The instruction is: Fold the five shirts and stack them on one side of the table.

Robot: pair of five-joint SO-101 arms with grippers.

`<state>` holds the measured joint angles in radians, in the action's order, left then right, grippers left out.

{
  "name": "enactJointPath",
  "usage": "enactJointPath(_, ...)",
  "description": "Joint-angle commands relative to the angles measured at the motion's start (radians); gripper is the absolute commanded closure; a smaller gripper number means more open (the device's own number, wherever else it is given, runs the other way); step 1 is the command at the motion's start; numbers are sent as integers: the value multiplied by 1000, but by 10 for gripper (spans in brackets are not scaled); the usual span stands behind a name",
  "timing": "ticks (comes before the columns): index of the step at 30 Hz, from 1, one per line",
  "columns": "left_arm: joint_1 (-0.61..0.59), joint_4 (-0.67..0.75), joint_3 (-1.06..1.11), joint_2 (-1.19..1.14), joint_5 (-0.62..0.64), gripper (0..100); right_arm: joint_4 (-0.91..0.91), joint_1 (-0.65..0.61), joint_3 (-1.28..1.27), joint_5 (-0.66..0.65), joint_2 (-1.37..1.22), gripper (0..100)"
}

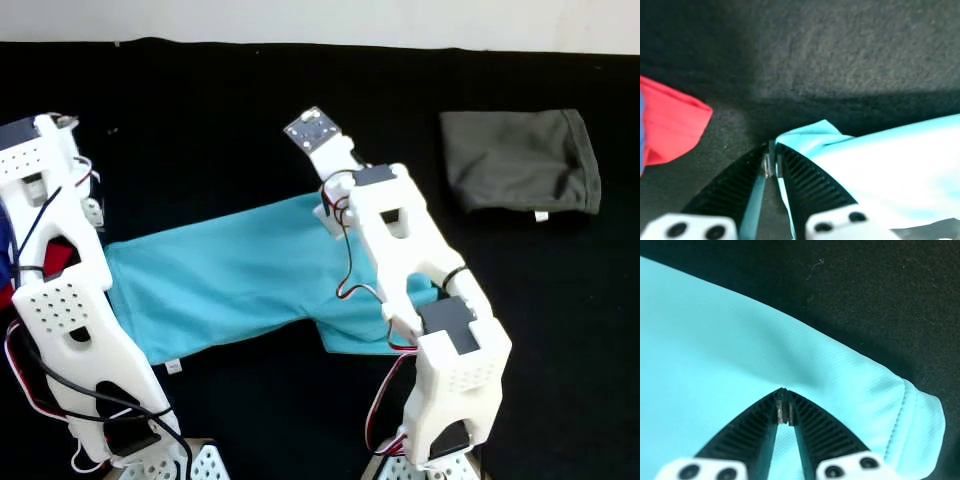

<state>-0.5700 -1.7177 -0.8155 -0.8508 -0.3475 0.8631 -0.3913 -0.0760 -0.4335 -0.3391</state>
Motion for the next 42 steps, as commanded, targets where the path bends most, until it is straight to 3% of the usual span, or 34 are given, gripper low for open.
enactJointPath(1, -18, -14, -5, 16, 2, 962, 8, -7, 50, 0, 10, 993)
enactJointPath(7, -15, -41, -41, 64, 2, 835, 8, -5, 50, 0, 12, 993)
enactJointPath(13, 1, -44, -31, 182, 6, 826, 5, -5, 53, 3, 12, 993)
enactJointPath(16, 15, -46, -18, 220, 6, 853, 8, -5, 82, 3, 12, 993)
enactJointPath(21, 82, -46, 108, 260, 8, 996, 10, -5, 111, 3, 12, 993)
enactJointPath(27, 197, -29, 343, 260, 6, 992, 15, 10, 104, 3, 10, 993)
enactJointPath(32, 156, 97, 426, 260, 0, 992, 38, 33, 58, 3, 2, 993)
enactJointPath(36, 136, 181, 456, 259, 0, 992, -79, 58, 22, 3, -16, 993)
enactJointPath(42, 136, 232, 397, 154, 0, 992, -105, 104, 139, 3, -217, 993)
